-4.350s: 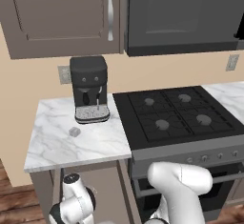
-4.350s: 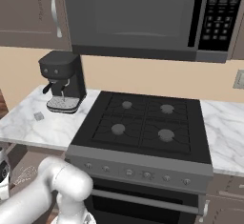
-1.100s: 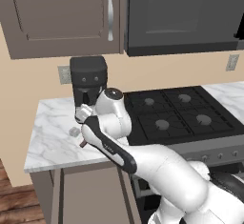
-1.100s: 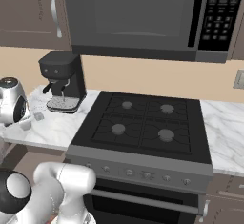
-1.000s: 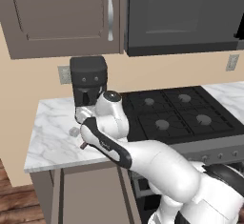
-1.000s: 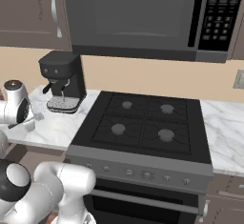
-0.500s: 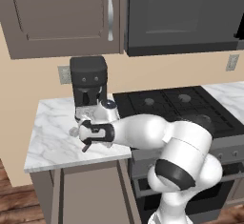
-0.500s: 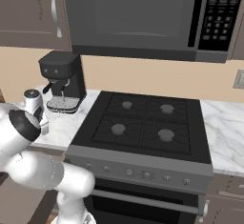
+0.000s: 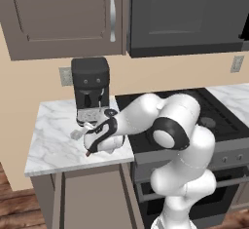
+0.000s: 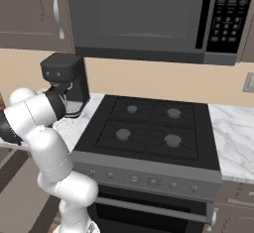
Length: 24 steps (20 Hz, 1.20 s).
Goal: Pick the whisk from the drawer and place it on the counter.
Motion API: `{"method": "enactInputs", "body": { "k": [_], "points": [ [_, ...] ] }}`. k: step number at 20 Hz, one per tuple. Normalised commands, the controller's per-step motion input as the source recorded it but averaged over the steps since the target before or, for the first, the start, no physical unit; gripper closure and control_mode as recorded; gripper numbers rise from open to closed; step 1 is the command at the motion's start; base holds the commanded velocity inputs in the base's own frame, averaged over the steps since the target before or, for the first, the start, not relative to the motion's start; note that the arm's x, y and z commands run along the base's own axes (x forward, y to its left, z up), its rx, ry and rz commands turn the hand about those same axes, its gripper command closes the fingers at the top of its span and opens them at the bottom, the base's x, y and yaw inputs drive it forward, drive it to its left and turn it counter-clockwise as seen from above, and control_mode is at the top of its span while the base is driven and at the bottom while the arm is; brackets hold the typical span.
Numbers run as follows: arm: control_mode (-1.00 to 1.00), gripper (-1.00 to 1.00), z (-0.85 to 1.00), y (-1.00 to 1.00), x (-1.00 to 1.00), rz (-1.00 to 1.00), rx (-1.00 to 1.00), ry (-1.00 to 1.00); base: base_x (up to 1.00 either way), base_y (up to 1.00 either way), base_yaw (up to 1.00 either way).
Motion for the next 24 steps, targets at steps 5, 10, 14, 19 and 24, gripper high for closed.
{"method": "enactInputs", "body": {
  "k": [5, 10, 14, 19, 24],
  "points": [
    [-1.0, -1.0, -0.1, 0.0, 0.12, 0.0, 0.0, 0.0, 0.0, 0.0, 0.0],
    [-1.0, -1.0, 0.07, -0.01, 0.08, 0.0, 0.0, -0.05, 0.0, 0.0, 0.0],
    [-1.0, -1.0, 0.65, -0.14, -0.23, 0.03, 0.03, -0.18, 0.0, 0.0, 0.0],
    [-1.0, -1.0, 0.97, -0.29, -0.49, 0.07, 0.03, -0.23, 0.0, 0.0, 0.0],
    [-1.0, -1.0, 1.0, -0.48, -0.83, 0.04, 0.01, -0.22, 0.0, 0.0, 0.0]
  ]
}}
